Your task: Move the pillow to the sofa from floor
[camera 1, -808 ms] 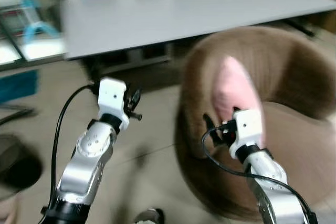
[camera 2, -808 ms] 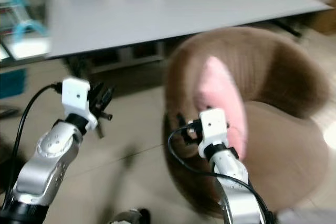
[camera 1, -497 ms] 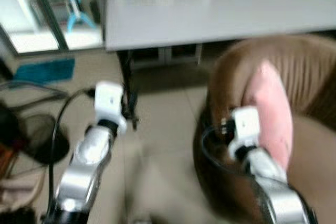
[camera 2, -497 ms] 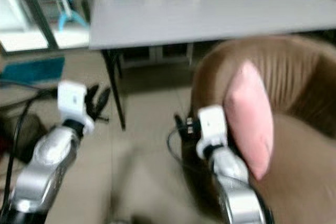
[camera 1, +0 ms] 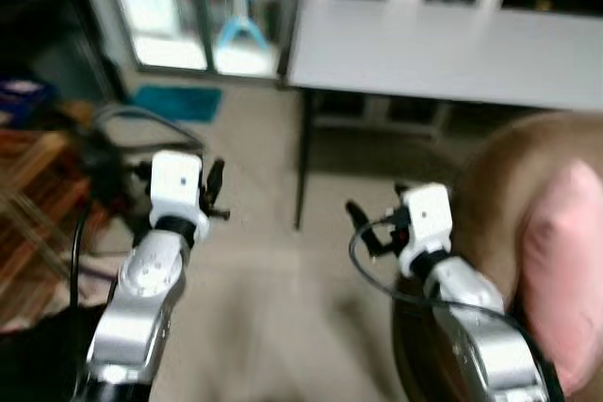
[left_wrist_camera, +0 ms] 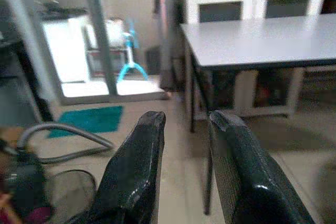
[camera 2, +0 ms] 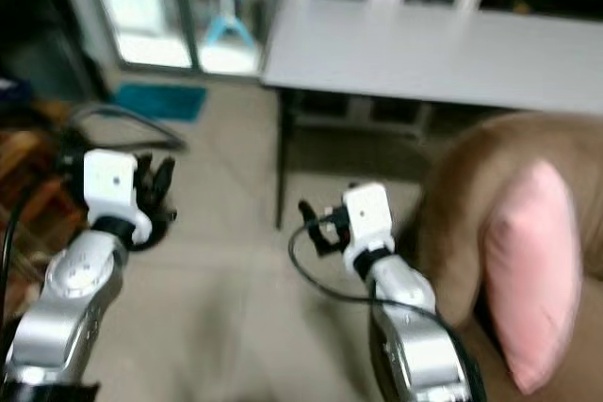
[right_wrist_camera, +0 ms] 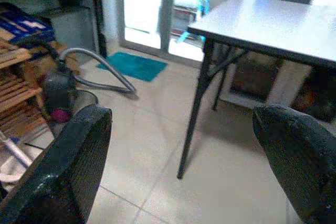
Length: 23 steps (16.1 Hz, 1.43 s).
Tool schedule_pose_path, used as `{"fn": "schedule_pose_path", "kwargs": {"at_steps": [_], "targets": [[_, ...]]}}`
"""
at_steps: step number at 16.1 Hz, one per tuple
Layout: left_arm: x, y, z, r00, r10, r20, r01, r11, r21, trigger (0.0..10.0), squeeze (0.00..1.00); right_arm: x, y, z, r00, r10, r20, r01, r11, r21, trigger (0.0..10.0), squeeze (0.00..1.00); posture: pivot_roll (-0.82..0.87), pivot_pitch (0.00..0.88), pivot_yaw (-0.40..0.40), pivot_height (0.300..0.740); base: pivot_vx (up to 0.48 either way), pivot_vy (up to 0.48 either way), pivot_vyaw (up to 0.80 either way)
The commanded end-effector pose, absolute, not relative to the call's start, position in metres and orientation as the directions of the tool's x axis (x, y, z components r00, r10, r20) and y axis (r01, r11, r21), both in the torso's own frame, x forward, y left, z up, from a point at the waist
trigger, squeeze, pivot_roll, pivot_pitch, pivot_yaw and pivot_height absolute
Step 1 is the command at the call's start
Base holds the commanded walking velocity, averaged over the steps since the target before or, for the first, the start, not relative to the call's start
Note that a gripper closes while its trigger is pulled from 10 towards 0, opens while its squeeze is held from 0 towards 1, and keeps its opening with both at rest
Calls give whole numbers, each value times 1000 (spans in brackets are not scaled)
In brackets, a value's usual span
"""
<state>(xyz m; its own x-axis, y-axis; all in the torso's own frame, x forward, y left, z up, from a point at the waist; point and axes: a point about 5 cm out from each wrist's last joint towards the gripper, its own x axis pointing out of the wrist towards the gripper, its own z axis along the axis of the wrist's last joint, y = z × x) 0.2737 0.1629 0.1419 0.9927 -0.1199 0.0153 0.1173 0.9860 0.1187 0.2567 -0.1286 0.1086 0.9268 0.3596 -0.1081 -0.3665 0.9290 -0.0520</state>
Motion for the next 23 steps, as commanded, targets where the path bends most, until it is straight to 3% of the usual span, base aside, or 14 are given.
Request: {"fn": "schedule_pose_path", "kwargs": {"at_steps": [1,3,4,6,10,23], "targets": [[275,153,143,988,-154,14,151,981,120,10000,0,257,-136,106,935,334,-121,-341,939,-41,10000,0,3,30,-3,740,322,0,800],[274,148,141,981,-196,-4,195,974,114,10000,0,257,-145,102,957,253,-141,-257,966,-11,10000,0,3,29,1,740,142,0,400],[273,146,140,976,-218,-9,217,970,113,10000,0,254,-149,100,958,239,-159,-255,963,-86,10000,0,-4,23,8,740,0,0,0],[272,145,137,970,-243,-17,244,965,98,10000,0,247,-156,89,952,160,-260,-185,980,-74,10000,0,-11,21,16,740,0,0,-800],[271,141,133,958,-285,-36,287,952,104,10000,0,237,-177,95,958,-61,-280,31,994,-107,10000,0,-25,12,22,740,0,0,-784],[269,141,127,960,-277,-39,279,955,102,10000,0,242,-174,114,960,-53,-276,15,990,-138,10000,0,-45,0,3,740,0,0,-788]]}}
